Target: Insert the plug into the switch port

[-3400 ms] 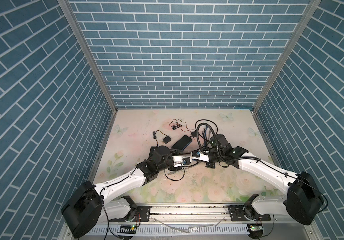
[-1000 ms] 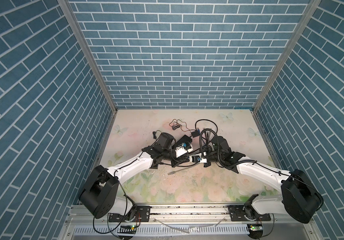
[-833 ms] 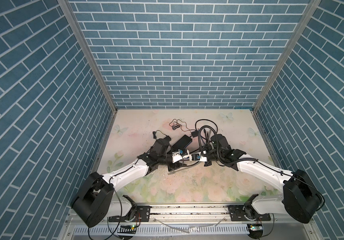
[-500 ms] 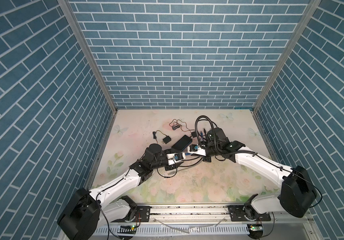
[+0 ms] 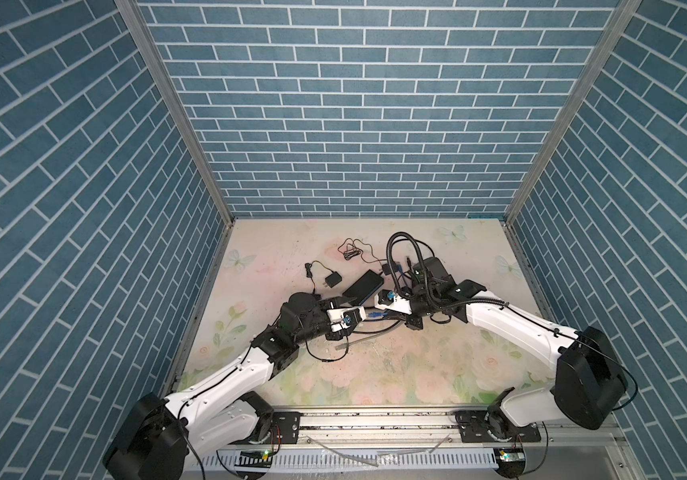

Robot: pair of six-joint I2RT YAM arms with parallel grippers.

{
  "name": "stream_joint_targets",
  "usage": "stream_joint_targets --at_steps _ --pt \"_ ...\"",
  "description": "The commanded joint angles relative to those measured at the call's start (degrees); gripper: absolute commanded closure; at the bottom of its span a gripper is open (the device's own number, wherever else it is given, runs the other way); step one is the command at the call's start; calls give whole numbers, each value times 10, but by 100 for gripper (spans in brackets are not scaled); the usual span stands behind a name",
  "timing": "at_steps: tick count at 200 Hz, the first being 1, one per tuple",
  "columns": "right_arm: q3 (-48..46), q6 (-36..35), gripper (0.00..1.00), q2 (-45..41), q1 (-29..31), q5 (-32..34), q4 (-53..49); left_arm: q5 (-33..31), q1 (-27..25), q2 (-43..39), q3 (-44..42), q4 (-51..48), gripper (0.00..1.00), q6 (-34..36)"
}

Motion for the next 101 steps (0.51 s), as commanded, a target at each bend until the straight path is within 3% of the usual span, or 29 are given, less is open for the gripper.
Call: stream_joint_targets --at_steps 1,101 --pt "24 12 100 -7 -3 -22 -17 6 0 1 -11 -1 42 -3" --pt "70 47 100 28 -14 -46 -55 -17 -11 22 -22 33 43 14"
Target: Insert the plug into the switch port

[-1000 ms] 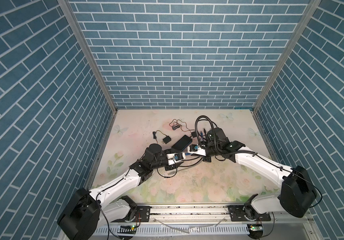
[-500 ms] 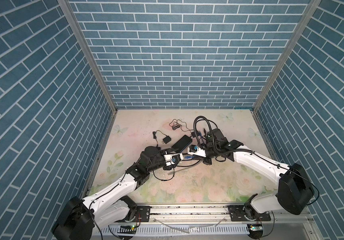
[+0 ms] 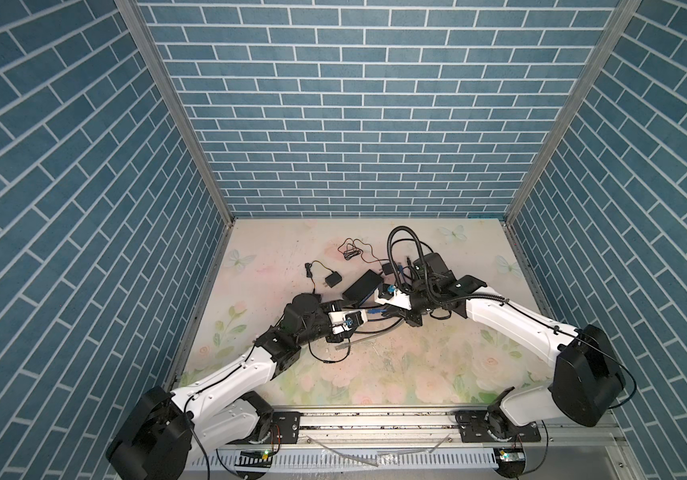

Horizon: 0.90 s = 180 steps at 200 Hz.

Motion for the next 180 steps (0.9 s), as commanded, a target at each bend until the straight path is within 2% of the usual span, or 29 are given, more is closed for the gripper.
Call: stream_joint_targets --at_steps 1,115,180 --pt "36 20 100 14 -3 -23 -33 -5 -3 2 -12 23 43 5" --pt "55 31 100 25 -12 -56 -47 24 -3 -34 -57 97 45 -40" --pt "60 38 100 25 -16 -78 -46 41 -3 -55 -70 103 46 -65"
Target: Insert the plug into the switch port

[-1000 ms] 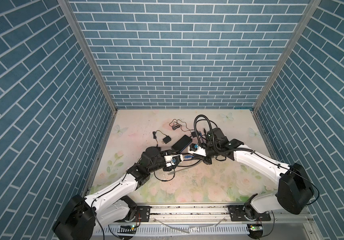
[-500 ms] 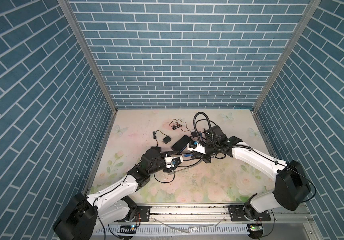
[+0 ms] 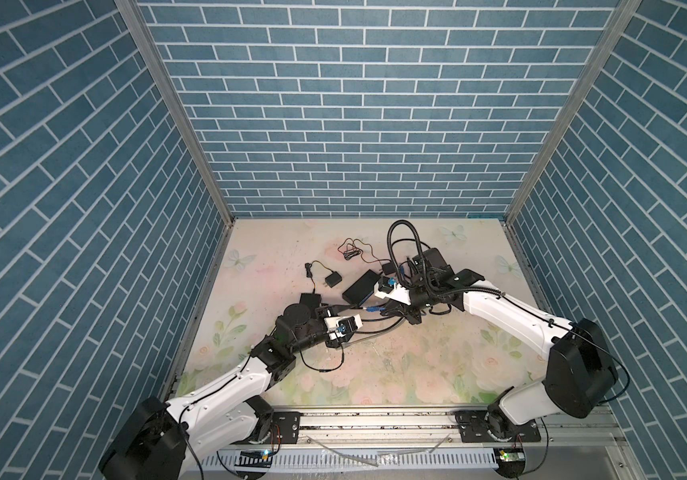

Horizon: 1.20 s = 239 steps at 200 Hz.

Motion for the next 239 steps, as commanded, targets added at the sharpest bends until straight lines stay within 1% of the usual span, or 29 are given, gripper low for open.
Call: stream_joint_targets --at_steps 1,25,47,72,90,96,105,120,141,152,165,174,190,213,229,239 --pt "34 15 100 3 -3 -26 -14 15 -2 -10 -10 13 46 -18" --pt "34 16 100 2 -3 -28 -10 17 -1 -13 -14 15 46 -25" --pt "15 9 100 -5 -3 -7 18 11 -1 -14 -14 15 46 -35" --pt "-57 -15 100 -41 -3 31 113 -29 -2 -17 -1 -6 46 -66" --pt "-109 -48 100 -71 -2 55 182 -66 -2 -19 14 -25 42 -106" --pt "-132 -62 100 -80 -1 66 211 -78 -2 -19 22 -36 39 -121" --pt "-164 -86 100 -94 1 83 257 -97 -1 -19 34 -56 35 -147" --pt "-210 -121 100 -109 6 119 324 -132 0 -17 59 -100 31 -195" --pt "-241 -149 100 -112 13 172 381 -146 3 -8 92 -163 30 -231" --pt "-251 -165 100 -111 18 193 401 -137 3 -4 99 -176 29 -236" --pt "-267 -187 100 -109 24 217 440 -115 3 0 98 -177 23 -237" --pt "-279 -204 100 -107 27 227 467 -100 3 2 93 -169 21 -234" --pt "-298 -220 100 -102 31 248 522 -52 3 -1 67 -138 19 -215" --pt "-322 -243 100 -97 32 254 587 -16 2 -13 36 -101 19 -199" --pt "-332 -254 100 -96 33 253 610 1 3 -20 25 -91 20 -195" --pt "-339 -275 100 -94 33 243 617 19 2 -20 26 -88 20 -193"
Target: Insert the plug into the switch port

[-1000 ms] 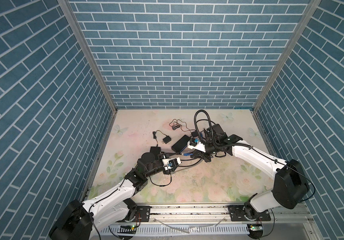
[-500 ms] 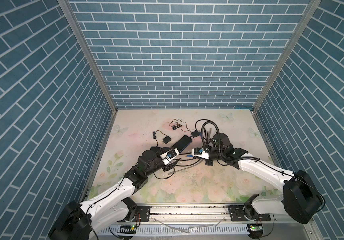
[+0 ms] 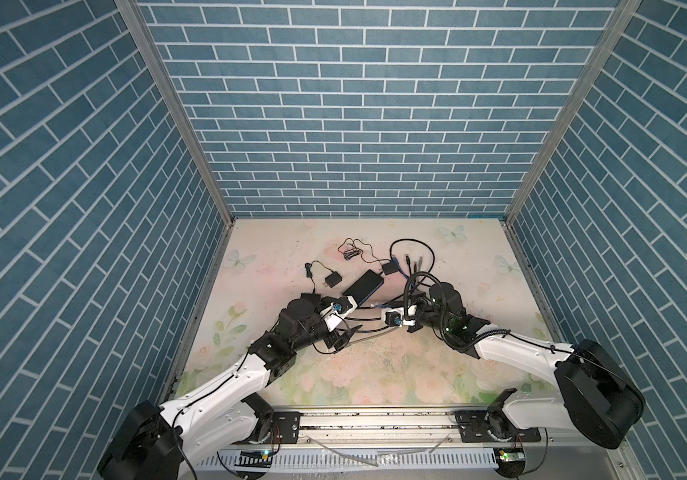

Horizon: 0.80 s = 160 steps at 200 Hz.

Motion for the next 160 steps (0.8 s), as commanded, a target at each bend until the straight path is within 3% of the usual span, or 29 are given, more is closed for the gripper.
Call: stream_joint_targets --at_steps 1,85,124,160 --pt "-19 -65 100 6 3 2 81 59 1 -11 -6 32 20 11" --pt "-42 -61 100 -12 6 -52 126 119 7 91 62 77 22 -77" --pt "-54 -62 100 -22 8 -58 138 234 54 192 162 41 28 -192" --pt "-61 -62 100 -27 8 -54 147 316 67 282 237 15 41 -239"
